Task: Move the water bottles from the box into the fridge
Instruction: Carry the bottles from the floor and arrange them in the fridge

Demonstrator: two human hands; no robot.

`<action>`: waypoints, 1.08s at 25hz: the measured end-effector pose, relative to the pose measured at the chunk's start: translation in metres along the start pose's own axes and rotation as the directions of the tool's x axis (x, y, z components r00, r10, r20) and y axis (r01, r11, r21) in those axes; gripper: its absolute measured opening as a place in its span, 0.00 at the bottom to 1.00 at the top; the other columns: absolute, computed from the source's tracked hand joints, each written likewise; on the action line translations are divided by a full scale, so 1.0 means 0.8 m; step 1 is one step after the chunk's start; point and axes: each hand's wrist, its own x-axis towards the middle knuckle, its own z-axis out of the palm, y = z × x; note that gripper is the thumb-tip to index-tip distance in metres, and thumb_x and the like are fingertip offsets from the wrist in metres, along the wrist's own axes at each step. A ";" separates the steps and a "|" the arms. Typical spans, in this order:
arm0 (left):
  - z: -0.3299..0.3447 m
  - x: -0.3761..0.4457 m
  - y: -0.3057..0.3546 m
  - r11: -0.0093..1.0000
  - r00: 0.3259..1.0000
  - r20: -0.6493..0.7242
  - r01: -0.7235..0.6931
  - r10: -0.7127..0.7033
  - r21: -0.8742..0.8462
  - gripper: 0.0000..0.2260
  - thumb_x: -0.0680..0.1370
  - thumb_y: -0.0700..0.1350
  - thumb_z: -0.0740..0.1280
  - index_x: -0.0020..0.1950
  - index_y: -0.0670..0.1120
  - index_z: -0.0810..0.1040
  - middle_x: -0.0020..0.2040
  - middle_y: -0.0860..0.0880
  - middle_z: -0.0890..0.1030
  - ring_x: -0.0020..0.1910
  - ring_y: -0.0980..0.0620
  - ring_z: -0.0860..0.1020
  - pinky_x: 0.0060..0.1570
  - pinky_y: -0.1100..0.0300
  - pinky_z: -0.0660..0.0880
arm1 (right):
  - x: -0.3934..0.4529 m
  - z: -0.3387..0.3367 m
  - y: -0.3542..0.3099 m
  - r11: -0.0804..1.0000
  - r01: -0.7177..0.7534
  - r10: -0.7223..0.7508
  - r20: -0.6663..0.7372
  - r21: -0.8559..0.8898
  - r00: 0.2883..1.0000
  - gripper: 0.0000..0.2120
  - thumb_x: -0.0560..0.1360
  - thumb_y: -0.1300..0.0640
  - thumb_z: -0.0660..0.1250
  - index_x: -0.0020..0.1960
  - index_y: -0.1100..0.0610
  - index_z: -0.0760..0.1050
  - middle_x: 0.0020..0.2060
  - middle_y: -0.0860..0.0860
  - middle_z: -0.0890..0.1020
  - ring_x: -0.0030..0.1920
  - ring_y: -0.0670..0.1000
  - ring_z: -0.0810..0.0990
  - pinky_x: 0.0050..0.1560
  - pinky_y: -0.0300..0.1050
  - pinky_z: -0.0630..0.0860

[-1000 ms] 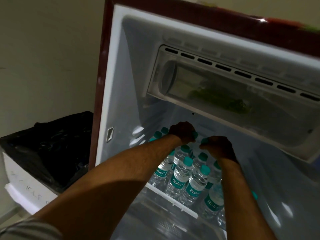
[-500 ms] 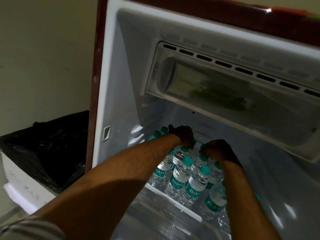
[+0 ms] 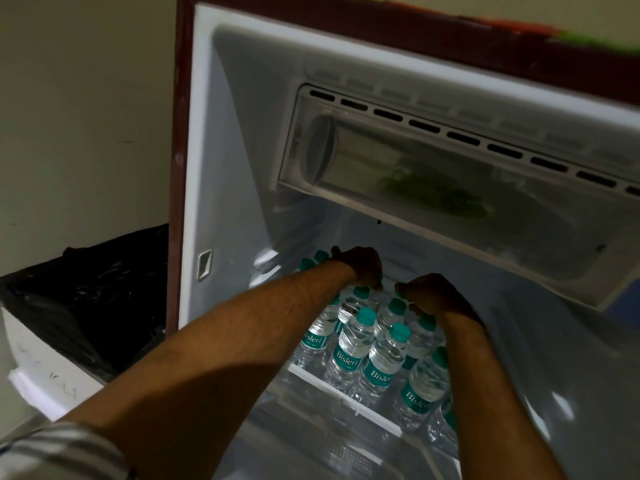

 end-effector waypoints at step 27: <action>0.090 -0.433 -0.046 0.975 0.772 -0.622 -0.215 0.133 -0.059 0.16 0.80 0.46 0.68 0.67 0.45 0.77 0.65 0.47 0.80 0.64 0.48 0.76 0.67 0.58 0.68 | -0.367 0.179 -0.020 0.776 0.615 -0.482 -0.499 0.138 0.720 0.17 0.81 0.56 0.66 0.68 0.59 0.75 0.70 0.55 0.74 0.71 0.56 0.70 0.69 0.46 0.69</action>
